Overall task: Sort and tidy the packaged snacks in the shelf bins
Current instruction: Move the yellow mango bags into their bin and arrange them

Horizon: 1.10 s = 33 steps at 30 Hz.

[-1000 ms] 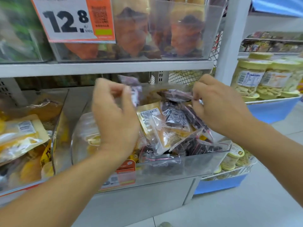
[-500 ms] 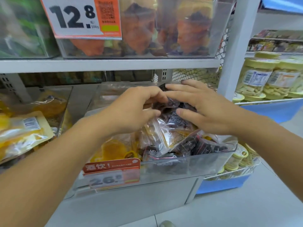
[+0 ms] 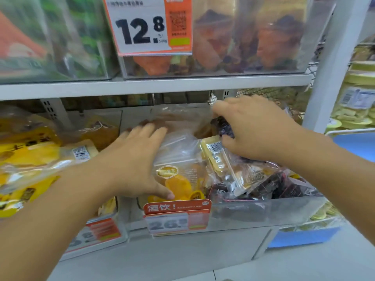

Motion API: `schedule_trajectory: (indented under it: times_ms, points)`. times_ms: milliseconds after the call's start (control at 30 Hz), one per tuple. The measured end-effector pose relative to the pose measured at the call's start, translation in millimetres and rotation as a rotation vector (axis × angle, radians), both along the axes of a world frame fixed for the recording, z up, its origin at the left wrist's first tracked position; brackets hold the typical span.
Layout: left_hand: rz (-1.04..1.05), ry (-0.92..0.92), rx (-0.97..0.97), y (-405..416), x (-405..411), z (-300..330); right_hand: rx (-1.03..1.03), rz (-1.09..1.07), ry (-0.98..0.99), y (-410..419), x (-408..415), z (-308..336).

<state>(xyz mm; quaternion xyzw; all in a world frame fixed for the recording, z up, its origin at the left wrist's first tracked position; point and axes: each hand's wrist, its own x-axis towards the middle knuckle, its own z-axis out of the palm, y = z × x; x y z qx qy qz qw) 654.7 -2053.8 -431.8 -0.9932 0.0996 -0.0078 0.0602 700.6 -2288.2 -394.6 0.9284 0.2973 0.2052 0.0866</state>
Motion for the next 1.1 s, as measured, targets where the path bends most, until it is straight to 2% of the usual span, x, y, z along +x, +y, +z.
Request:
schedule_trajectory:
  times_ms: [67, 133, 233, 333, 433, 567, 700, 900, 1100]
  points:
    - [-0.018, -0.019, 0.027, -6.9, 1.5, -1.7, -0.012, 0.09, 0.157, 9.9, 1.8, -5.5]
    - [-0.05, -0.055, 0.048, -15.9, 2.4, -3.9, -0.062, 0.055, 0.275, 16.8, 4.7, -15.4]
    - [-0.063, -0.09, 0.034, -23.2, 3.8, -5.3, -0.163, -0.034, 0.237, 13.2, 10.8, -18.6]
    - [-0.034, -0.095, 0.031, -16.8, 4.4, -5.9, -0.168, -0.152, 0.322, 8.3, 11.6, -6.1]
    - [-0.036, -0.106, -0.039, -7.7, 3.9, -6.3, -0.169, -0.135, 0.36, 2.5, 18.8, -7.3]
    - [-0.063, -0.052, -0.223, -7.1, 0.9, -3.8, -0.1, -0.021, 0.431, 3.1, 24.8, -13.6]
    - [-0.195, -0.174, -0.293, -13.9, -1.8, -5.6, -0.025, 0.008, 0.467, 16.3, 29.4, -19.4]
    - [-0.081, -0.072, -0.251, -20.9, -2.3, -6.3, 0.168, 0.087, 0.503, 15.1, 38.7, -25.6]
    - [-0.079, -0.066, -0.412, -9.2, 1.3, 3.8, 0.307, 0.185, 0.451, 10.5, 35.4, -27.7]
